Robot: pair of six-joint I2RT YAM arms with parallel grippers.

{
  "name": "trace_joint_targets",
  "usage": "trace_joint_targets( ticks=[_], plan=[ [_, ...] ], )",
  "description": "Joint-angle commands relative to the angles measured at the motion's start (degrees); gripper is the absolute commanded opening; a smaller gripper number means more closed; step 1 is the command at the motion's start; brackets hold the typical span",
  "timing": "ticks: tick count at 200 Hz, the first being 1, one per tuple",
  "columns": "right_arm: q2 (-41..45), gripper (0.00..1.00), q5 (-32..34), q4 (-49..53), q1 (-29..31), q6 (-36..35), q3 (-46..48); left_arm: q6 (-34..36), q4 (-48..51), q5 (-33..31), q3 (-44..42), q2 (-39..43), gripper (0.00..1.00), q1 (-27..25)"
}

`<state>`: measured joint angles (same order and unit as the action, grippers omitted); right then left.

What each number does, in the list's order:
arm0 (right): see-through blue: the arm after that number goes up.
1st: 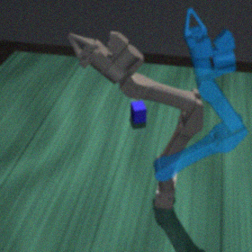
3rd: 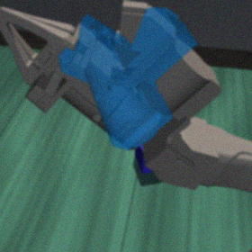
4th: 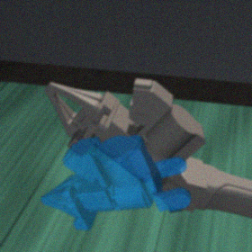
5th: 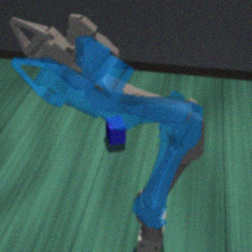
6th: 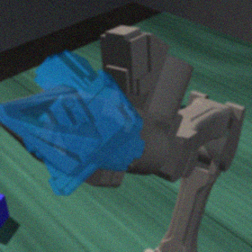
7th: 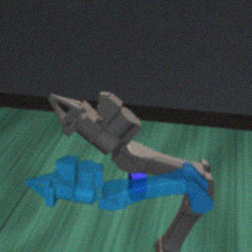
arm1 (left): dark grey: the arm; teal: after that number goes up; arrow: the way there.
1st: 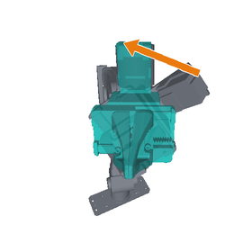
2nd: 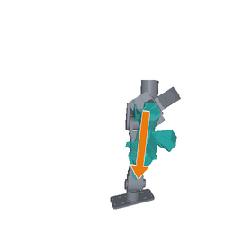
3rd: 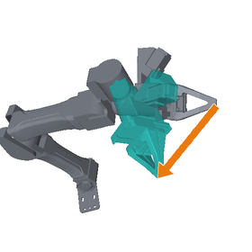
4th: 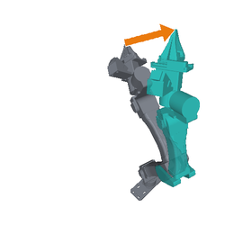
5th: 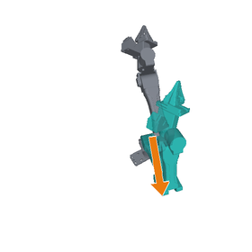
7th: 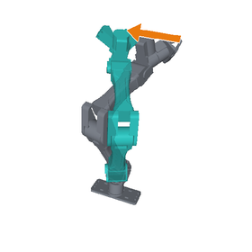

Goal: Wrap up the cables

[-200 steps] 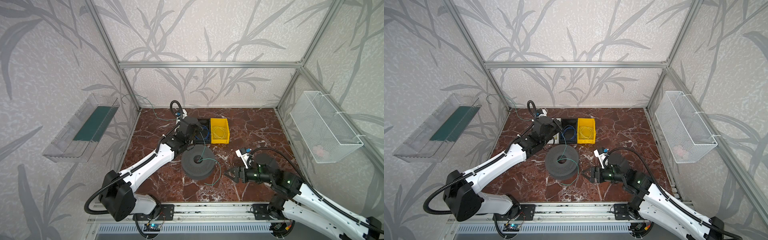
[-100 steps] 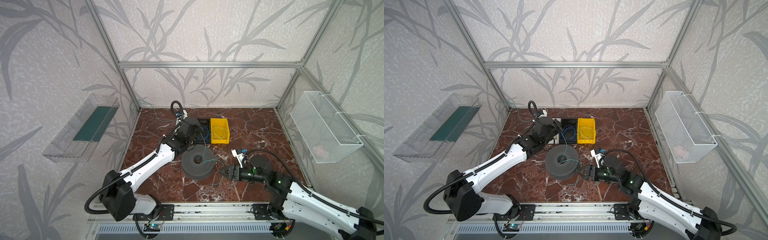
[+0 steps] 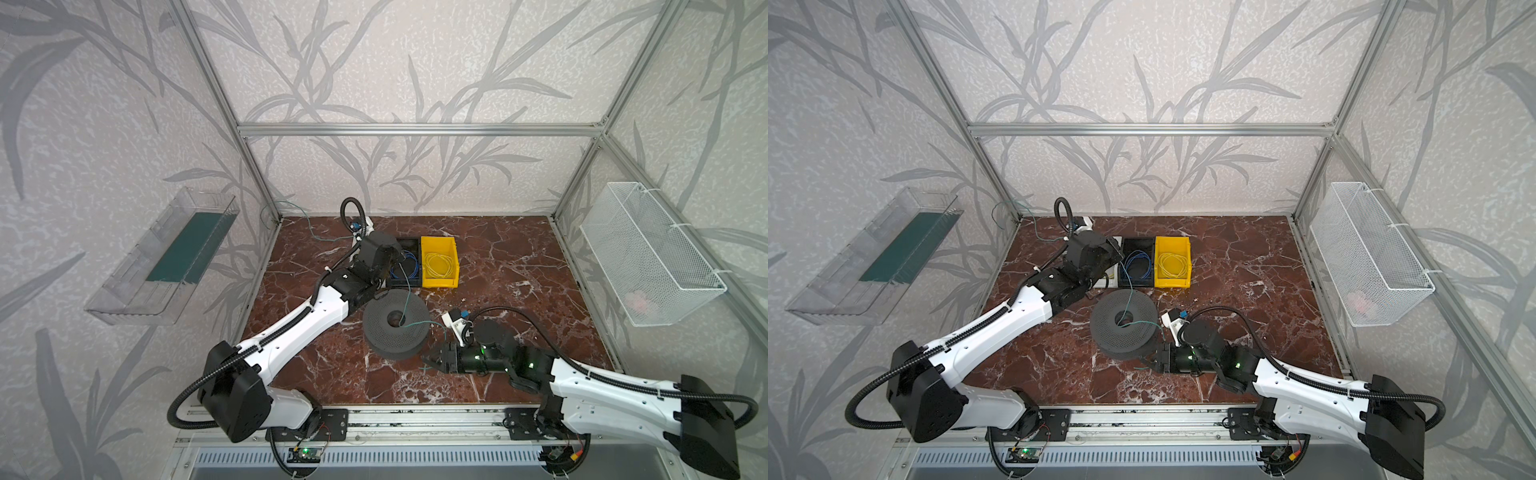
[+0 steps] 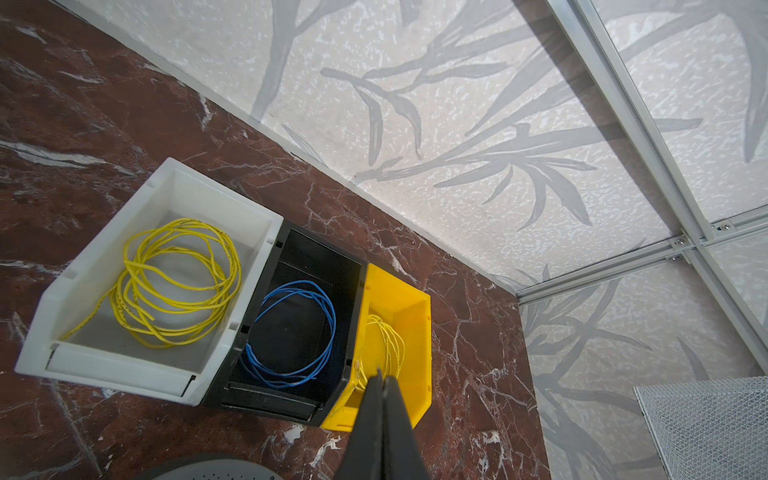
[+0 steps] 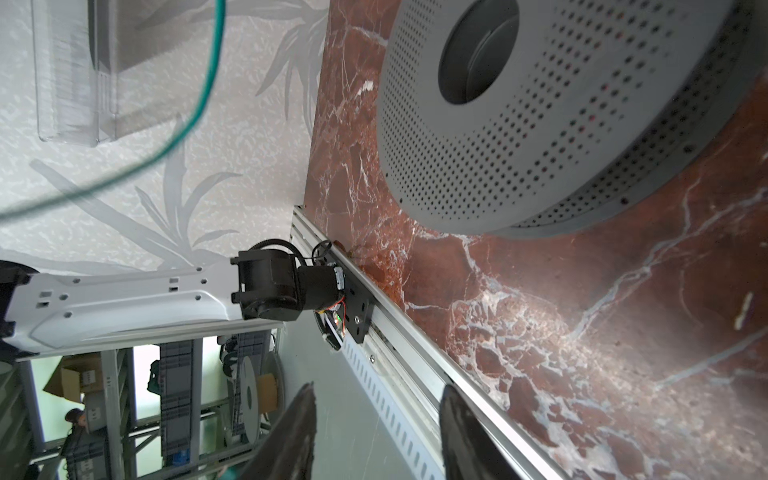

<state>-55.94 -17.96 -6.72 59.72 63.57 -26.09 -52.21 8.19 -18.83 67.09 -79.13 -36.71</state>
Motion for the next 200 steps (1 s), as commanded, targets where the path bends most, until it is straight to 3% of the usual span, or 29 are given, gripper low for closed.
trace_joint_targets(
  ticks=[1,18,30,59,85,110,140,200],
  plan=[
    [1.8,0.19,4.1,0.5,0.6,1.0,1.0,1.8,1.0,-2.7,2.6,0.4,0.00,-0.1],
    [4.4,0.00,7.5,3.2,0.0,1.1,1.9,2.1,1.6,-2.9,2.8,0.7,0.00,-0.2],
    [6.4,0.00,8.1,6.5,-0.6,1.1,2.3,2.4,2.0,-3.1,2.8,1.2,0.00,-0.1],
    [13.6,0.00,8.2,20.5,-9.0,-0.9,2.6,4.1,4.7,-2.2,4.9,1.7,0.00,0.8],
    [16.0,0.00,9.8,38.1,-18.6,-9.0,-0.9,7.6,11.3,1.6,10.9,1.1,0.00,3.0],
    [11.6,0.00,16.0,48.0,-23.6,-18.4,-7.1,12.3,18.8,3.1,17.9,0.8,0.00,5.1],
    [4.0,0.00,33.0,53.1,-24.2,-27.6,-12.8,14.7,24.8,5.2,24.0,1.7,0.00,10.0],
    [-11.9,0.00,48.6,48.2,-34.5,-43.5,-20.0,15.2,25.5,8.5,28.5,3.9,0.00,12.1]
  ],
)
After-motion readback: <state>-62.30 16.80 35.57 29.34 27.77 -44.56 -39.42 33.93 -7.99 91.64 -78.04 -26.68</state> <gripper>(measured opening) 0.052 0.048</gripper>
